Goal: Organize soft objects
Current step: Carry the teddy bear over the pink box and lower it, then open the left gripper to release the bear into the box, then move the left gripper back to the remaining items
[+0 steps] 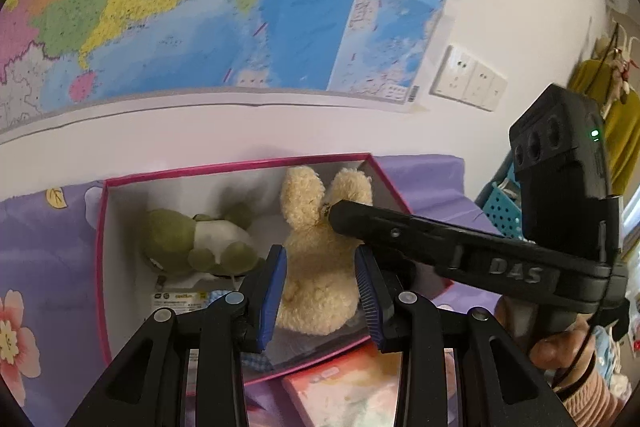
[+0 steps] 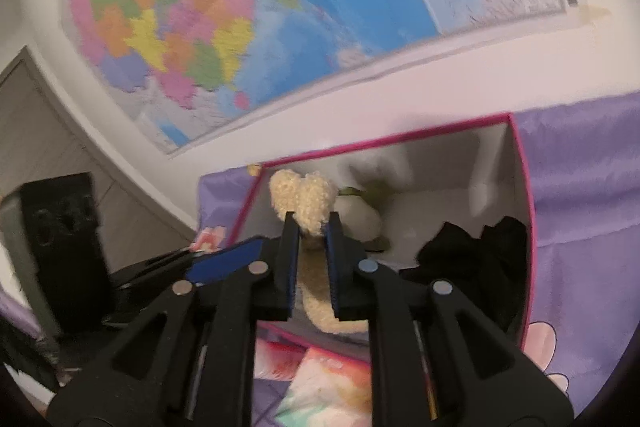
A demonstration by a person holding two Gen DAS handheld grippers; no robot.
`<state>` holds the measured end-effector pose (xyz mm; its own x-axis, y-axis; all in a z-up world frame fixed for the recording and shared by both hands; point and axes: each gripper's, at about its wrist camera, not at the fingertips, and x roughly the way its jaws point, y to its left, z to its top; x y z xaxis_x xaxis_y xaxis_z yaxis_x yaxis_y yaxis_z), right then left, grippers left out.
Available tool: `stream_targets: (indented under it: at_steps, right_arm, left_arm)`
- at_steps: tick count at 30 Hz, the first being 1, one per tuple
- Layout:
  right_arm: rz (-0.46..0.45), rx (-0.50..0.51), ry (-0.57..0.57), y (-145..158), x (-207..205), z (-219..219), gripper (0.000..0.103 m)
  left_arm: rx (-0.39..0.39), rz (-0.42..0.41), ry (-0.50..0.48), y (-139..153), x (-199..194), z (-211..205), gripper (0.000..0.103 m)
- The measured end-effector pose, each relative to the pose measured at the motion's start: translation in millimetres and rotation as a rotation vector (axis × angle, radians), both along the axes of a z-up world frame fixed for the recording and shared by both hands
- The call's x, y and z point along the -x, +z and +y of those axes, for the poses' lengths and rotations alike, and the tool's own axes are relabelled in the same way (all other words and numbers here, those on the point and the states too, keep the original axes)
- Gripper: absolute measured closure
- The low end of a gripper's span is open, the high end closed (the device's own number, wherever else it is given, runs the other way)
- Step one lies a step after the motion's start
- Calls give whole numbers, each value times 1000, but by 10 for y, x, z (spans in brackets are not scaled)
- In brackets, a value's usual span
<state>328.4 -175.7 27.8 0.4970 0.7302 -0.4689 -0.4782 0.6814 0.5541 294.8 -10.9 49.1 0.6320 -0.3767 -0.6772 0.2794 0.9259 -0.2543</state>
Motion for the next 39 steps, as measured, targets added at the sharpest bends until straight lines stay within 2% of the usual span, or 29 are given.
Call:
stream_targets:
  at_steps: [3,7,12,19,26,30,32,39]
  right_arm:
    - [32,39,-41,-121,-112,4,68]
    - [48,80,-105,-221,-151,-76,68]
    - [-3,135,-101,-187,-10,-122,68]
    - [-59,104,-45,-28,386,-272,68]
    - [-64,43,26,102,891,-480,68]
    - [-88,32,46,166,1220,-590,67]
    - [-86,26,62,153,1380,-642,67]
    - [-9,63,58,-152,1754,-800,67]
  left_arm:
    - [3,8,12,-30,-14,27,67]
    - [-10,-8,29,-34,54,84,66]
    - [-7,-77,20,69,300,142,66]
    - [23,-176,-43,274,804,209,62]
    - [72,-207,-92,332,1312,254,61]
    - [97,-192,-149,248,1563,207,60]
    - [119,-154,-179,126,1644,163,59]
    - [106,-18,-246,-345,1836,-74,59]
